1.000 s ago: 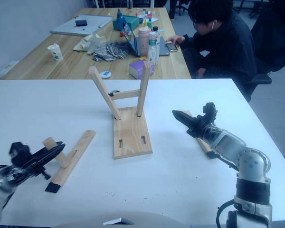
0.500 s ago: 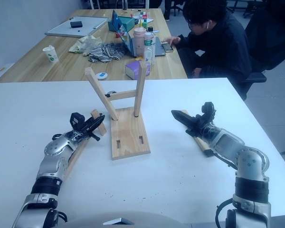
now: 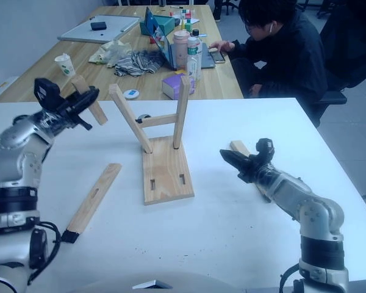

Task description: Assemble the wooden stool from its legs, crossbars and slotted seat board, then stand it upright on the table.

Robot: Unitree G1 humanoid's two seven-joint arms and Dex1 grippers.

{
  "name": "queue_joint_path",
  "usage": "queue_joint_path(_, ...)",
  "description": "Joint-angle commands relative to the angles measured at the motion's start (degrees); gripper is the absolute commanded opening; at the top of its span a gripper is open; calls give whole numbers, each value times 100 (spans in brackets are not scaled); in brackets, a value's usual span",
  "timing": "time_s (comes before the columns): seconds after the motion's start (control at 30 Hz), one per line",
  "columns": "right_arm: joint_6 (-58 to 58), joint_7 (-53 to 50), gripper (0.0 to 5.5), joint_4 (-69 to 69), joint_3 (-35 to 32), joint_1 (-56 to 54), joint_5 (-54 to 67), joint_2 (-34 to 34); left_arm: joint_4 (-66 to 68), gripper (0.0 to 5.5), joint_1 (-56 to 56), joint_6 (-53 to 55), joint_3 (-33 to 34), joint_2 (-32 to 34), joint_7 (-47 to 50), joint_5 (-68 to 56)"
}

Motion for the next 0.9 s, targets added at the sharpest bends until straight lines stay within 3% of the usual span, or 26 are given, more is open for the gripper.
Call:
queue_joint_path(0.03,-391,295,176,-87,534,61,-786,-7,596,38,-523,133,-864,666,-1431,532)
queue_joint_path(0.2,-556,428,176,-41,502,66,-1072,170,1088,38,-1444,206,-1752,1440,-3980,820)
queue_joint_path(0.3,-595,457,176,3,482,30,-1150,230,1032,38,-2173,-418,-2534,1945,-4844,867)
queue_joint_path(0.43,-702,411,176,17,479,86,-1278,430,522,38,-2779,-1793,-4474,3046,-4927,1045)
queue_joint_path(0.5,-766,382,176,55,507,99,-1371,563,148,38,-2765,-2945,-5426,3549,-4927,1685)
queue_joint_path(0.63,-897,356,176,122,465,89,-1499,756,-893,38,-2281,-4145,-7222,5123,-4927,1619)
queue_joint_path(0.8,-977,352,176,239,431,72,-1652,909,-2139,38,-2145,-3478,-8456,6145,-4928,644)
queue_joint_path(0.9,-1015,373,176,329,442,38,-1720,963,-2688,38,-2107,-2579,-8942,6086,-4928,10)
